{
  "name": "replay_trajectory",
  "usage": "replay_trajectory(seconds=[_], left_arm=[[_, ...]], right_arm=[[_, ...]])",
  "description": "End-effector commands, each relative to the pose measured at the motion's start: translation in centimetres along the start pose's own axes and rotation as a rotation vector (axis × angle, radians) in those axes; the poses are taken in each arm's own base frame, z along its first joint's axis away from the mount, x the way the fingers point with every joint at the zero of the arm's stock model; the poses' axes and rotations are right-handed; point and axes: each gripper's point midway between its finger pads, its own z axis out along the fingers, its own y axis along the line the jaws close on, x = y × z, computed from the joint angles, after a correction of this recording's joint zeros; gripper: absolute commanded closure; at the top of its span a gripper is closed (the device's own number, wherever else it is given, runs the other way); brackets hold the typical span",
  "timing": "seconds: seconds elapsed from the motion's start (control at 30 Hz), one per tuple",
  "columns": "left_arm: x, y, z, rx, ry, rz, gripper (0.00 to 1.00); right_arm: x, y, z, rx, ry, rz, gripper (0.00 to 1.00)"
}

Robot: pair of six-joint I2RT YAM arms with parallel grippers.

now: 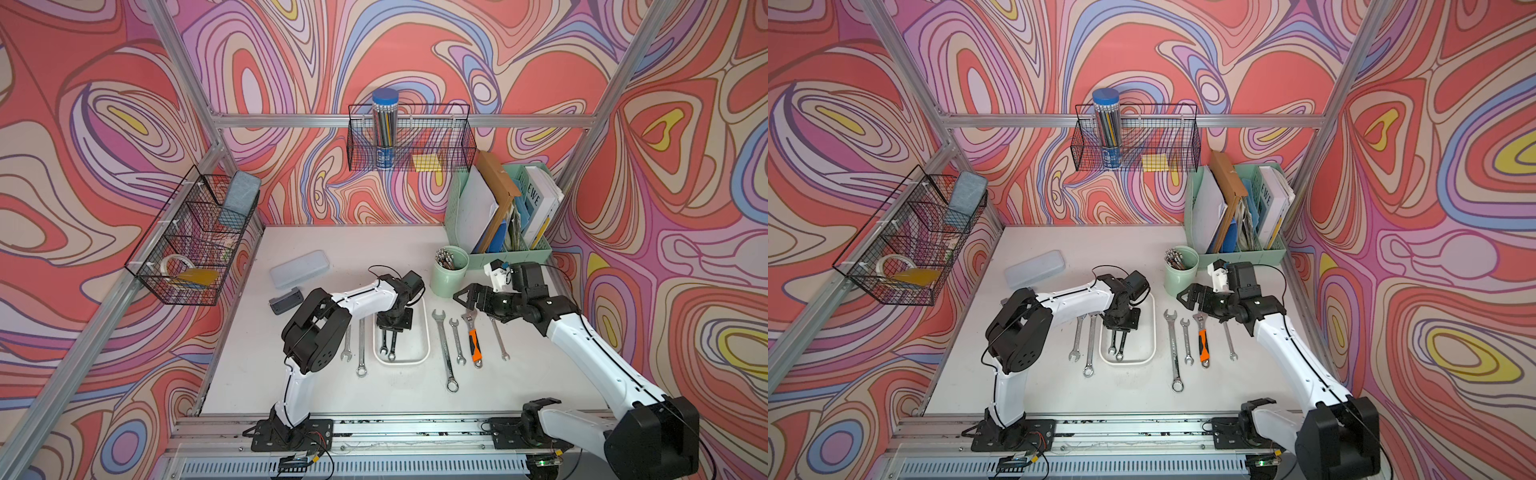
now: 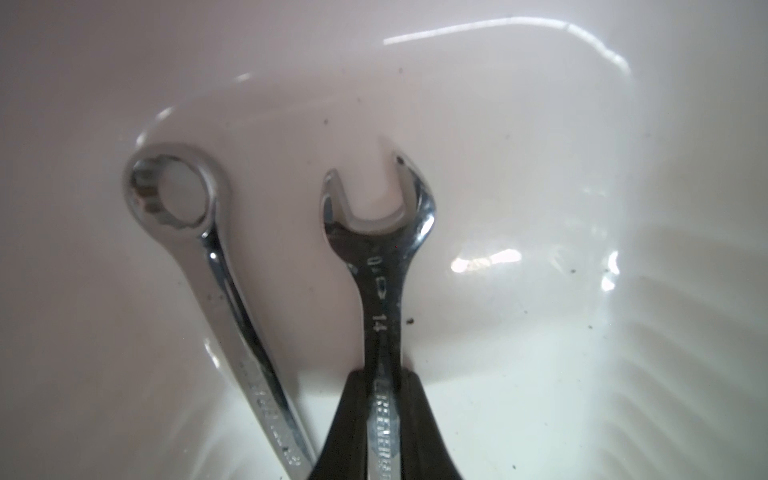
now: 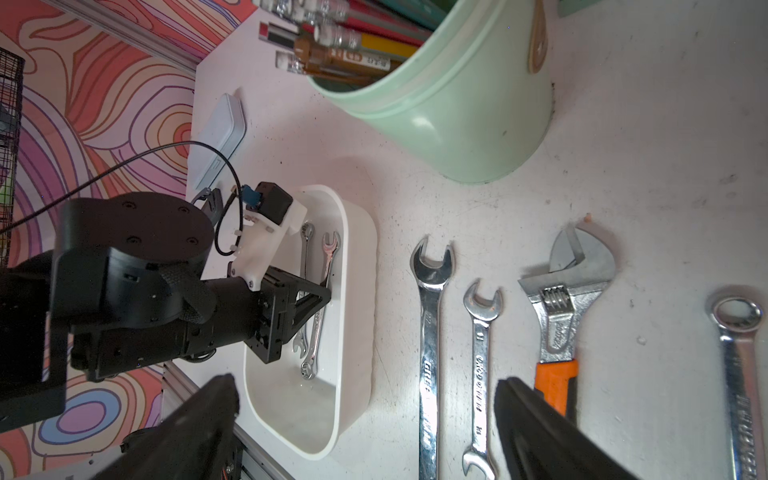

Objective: Take out the wrench from the storage box
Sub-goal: Pick up the wrench from the storage box.

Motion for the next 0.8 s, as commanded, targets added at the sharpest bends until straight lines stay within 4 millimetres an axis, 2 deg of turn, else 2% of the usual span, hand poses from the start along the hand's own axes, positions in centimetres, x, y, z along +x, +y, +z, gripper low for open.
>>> replay_trajectory(seconds=[0.0, 0.2, 0.37, 0.63, 0.77], left_arm=[[4.4, 2.2, 4.2, -0.092, 0.177, 0.002, 0.97], [2.5, 0.9, 1.1, -0.066, 0.087, -0.002, 0.98], [1.0, 0.5, -1.5, -0.059, 0.018, -0.004, 0.98], [0.0, 0.1, -4.5, -0.044, -0.028, 0.008, 0.98], [-0.4, 0.0, -6.9, -0.030, -0.067, 0.014, 0.97]], right_arm=[[-0.1, -0.5, 0.2, 0.010, -0.008, 0.008, 0.02], [-0.2, -0.6, 0.2, 0.016, -0.014, 0.009, 0.02], [-0.3, -0.6, 0.1, 0.024, -0.020, 0.006, 0.02], [-0.4, -0.6, 0.1, 0.024, -0.023, 0.006, 0.02], [-0.6, -0.5, 0.0, 0.023, -0.028, 0.002, 0.02]])
